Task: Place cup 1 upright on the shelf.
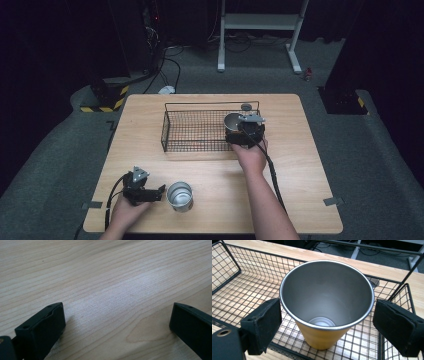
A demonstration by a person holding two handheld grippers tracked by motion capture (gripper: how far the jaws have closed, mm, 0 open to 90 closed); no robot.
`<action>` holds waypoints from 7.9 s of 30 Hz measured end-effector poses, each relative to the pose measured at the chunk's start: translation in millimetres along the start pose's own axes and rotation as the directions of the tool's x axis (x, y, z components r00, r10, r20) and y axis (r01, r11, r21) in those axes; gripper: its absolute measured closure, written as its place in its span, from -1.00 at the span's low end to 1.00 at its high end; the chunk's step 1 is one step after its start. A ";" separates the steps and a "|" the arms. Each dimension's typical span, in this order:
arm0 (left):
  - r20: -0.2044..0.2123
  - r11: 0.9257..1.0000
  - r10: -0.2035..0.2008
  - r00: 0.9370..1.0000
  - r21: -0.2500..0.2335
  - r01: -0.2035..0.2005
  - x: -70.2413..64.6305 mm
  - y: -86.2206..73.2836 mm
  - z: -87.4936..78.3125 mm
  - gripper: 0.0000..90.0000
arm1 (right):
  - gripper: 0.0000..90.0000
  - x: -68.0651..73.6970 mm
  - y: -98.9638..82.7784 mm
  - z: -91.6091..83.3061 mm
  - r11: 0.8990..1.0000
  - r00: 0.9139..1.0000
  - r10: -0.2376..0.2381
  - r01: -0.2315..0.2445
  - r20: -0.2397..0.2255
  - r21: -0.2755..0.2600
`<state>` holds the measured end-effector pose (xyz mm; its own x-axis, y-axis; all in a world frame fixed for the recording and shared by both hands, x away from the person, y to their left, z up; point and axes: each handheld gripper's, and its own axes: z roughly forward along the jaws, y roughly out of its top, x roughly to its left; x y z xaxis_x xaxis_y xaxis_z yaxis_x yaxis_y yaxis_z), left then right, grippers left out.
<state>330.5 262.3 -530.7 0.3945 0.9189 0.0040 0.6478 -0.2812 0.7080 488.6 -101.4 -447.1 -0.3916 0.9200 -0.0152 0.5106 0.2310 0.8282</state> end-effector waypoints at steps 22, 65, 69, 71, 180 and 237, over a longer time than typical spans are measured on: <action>0.000 1.000 0.000 1.000 0.000 0.000 0.0 0.0 0.0 -0.99 | -0.80 8.0 -12.1 -35.5 0.998 0.999 -0.028 0.025 -0.043 -0.065; -0.008 1.000 -0.006 1.000 -0.003 0.006 -0.4 -0.3 -0.2 -0.99 | -0.79 -18.7 -136.9 -91.2 0.998 0.999 -0.035 0.037 -0.035 0.056; -0.008 1.000 -0.006 1.000 -0.003 0.006 -0.4 -0.3 -0.2 -0.99 | -0.79 -22.0 -146.3 -90.5 0.995 0.999 -0.029 0.031 -0.029 0.096; -0.008 1.000 -0.006 1.000 -0.003 0.006 -0.4 -0.3 -0.2 -0.99 | -0.79 -24.1 -150.0 -90.1 0.994 0.999 -0.020 0.022 -0.025 0.109; 0.329 0.953 0.221 0.918 -0.272 -0.132 -80.9 22.7 -55.3 -0.99 | -0.79 -20.7 -152.2 -84.9 0.979 1.000 -0.012 0.016 -0.021 0.202; 0.276 0.935 0.256 0.927 -0.314 -0.165 -75.4 7.3 -46.3 -0.59 | -0.78 -21.1 -152.2 -84.9 0.980 1.000 -0.013 0.017 -0.022 0.200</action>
<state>275.3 203.7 -493.2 0.7110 0.7031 -0.0099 0.3359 -0.3272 0.8832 354.1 -182.9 -525.3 -0.4148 0.9098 -0.0134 0.6464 0.3050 0.6994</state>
